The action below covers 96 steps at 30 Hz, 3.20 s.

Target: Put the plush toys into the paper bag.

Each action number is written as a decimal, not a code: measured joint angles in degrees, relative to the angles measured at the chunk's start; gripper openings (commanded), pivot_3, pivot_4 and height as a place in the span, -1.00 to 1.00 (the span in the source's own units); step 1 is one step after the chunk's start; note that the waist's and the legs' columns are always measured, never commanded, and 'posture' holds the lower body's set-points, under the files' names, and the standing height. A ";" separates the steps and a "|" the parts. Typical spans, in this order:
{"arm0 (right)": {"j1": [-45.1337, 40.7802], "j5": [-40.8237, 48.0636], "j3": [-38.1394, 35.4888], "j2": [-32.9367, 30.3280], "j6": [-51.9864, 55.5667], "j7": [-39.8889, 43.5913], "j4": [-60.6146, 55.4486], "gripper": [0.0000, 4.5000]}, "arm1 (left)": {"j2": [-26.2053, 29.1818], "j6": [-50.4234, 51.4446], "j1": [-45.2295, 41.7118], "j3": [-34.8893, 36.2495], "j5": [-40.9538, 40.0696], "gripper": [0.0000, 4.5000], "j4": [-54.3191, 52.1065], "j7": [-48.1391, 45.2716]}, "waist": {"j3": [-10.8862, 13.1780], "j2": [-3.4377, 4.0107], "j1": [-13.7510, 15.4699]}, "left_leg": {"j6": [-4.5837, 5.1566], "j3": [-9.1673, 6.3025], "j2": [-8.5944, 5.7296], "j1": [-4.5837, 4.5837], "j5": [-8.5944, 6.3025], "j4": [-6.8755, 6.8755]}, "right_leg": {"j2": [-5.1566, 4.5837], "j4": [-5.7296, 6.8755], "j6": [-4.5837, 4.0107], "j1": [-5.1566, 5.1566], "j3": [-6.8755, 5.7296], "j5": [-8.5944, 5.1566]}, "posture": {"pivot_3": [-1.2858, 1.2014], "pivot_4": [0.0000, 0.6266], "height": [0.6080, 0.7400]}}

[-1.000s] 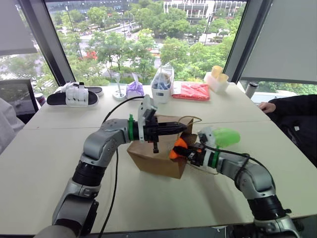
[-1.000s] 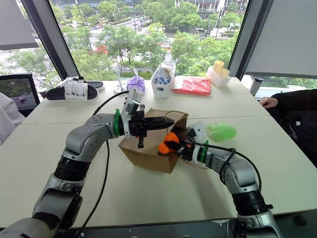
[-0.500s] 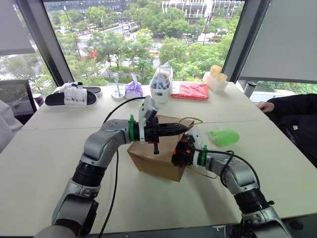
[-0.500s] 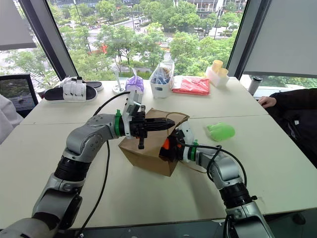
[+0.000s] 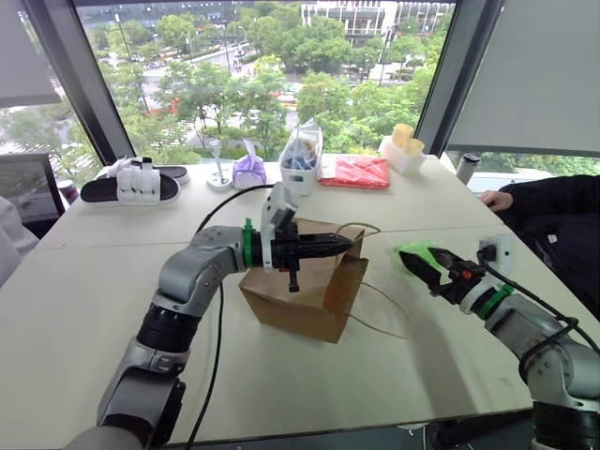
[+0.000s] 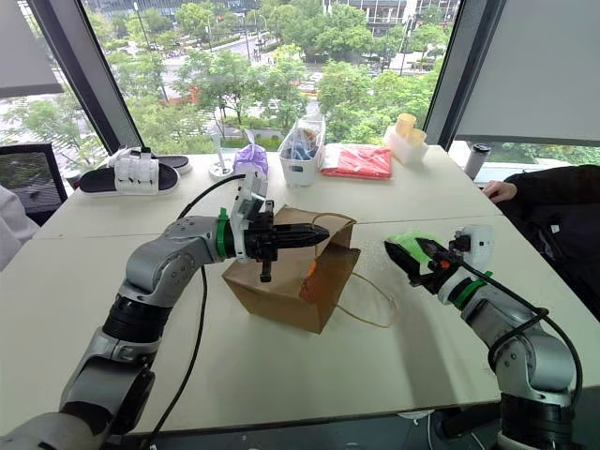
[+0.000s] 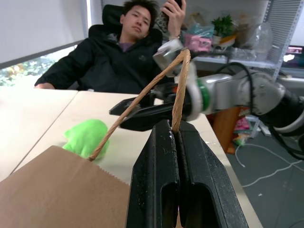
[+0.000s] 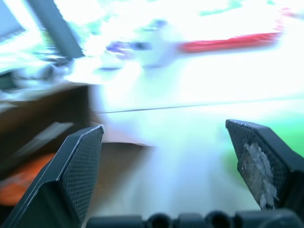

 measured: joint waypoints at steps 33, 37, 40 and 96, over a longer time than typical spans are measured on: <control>-6.64 -10.08 5.52 -0.73 -12.28 -1.70 9.85 -0.97 | 0.53 1.05 0.11 1.51 -1.43 -1.00 -0.42 2.78 | 0.04 0.08 0.15 | -0.28 -0.06 -0.01 -0.18 0.15 -0.05 | -0.02 0.03 0.02 -0.09 -0.01 0.01 | 0.03 -0.52 1.00; 1.37 3.33 3.66 -3.47 -0.67 4.61 -9.16 -0.97 | 0.49 1.14 -0.11 1.76 -2.17 -1.00 -0.26 2.25 | 0.03 0.06 0.25 | 0.09 -0.16 0.01 -0.06 -0.06 -0.01 | 0.00 -0.09 0.02 0.04 -0.03 0.01 | 0.03 -0.52 1.00; 4.69 8.82 4.35 -4.50 6.01 6.35 -14.69 -0.97 | 0.41 1.14 -0.35 2.15 -2.58 -1.00 0.22 2.05 | 0.04 0.05 0.28 | 0.09 -0.13 -0.01 -0.04 -0.06 0.08 | -0.02 -0.10 0.01 0.08 -0.02 0.00 | 0.03 -0.52 1.00; 26.84 51.94 -10.55 16.75 7.63 -21.54 -24.59 0.98 | -1.09 1.21 0.52 1.44 -3.75 -1.00 -0.15 0.04 | 0.03 0.09 1.16 | 0.08 -0.08 0.03 0.01 -0.05 0.03 | 0.03 -0.05 0.00 0.06 0.04 0.00 | 0.03 -0.52 1.00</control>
